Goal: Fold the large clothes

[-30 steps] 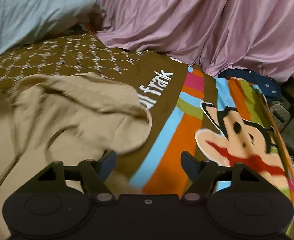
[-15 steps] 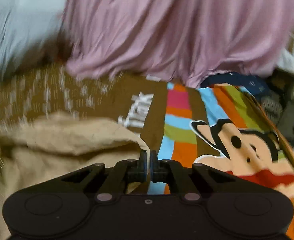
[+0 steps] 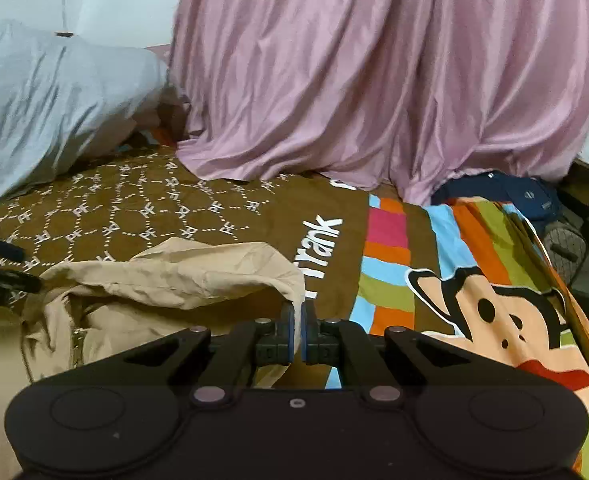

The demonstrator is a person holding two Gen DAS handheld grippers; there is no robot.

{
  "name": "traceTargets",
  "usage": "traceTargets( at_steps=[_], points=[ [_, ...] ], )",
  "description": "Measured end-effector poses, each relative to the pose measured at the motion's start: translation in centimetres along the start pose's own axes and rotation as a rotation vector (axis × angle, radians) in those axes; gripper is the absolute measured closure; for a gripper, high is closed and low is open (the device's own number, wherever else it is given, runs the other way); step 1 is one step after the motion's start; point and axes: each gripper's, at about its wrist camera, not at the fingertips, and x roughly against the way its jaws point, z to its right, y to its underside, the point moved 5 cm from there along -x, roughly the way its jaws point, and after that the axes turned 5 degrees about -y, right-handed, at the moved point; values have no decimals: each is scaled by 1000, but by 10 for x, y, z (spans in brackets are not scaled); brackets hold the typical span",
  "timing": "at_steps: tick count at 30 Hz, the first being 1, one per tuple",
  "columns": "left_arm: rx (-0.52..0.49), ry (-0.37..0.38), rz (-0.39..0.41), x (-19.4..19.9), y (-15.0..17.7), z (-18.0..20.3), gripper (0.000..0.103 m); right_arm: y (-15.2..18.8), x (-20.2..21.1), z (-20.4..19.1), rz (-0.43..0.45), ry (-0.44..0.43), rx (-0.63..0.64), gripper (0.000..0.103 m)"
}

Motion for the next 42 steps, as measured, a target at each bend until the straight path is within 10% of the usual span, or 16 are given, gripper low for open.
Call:
traceTargets(
  at_steps=[8, 18, 29, 35, 37, 42],
  points=[
    [360, -80, 187, 68, 3, -44, 101, -3, 30, -15, 96, 40, 106, 102],
    [82, -77, 441, 181, 78, -14, 101, 43, 122, -33, 170, 42, 140, 101],
    [-377, -163, 308, 163, 154, 46, 94, 141, 159, -76, 22, 97, 449, 99],
    [-573, -109, 147, 157, 192, 44, 50, 175, 143, -79, -125, 85, 546, 81],
    [-607, -75, 137, 166, 206, 37, 36, 179, 148, -72, -147, 83, 541, 79],
    [-469, -1, 98, 195, 224, 13, 36, 185, 169, -48, -202, 56, 389, 78]
  ],
)
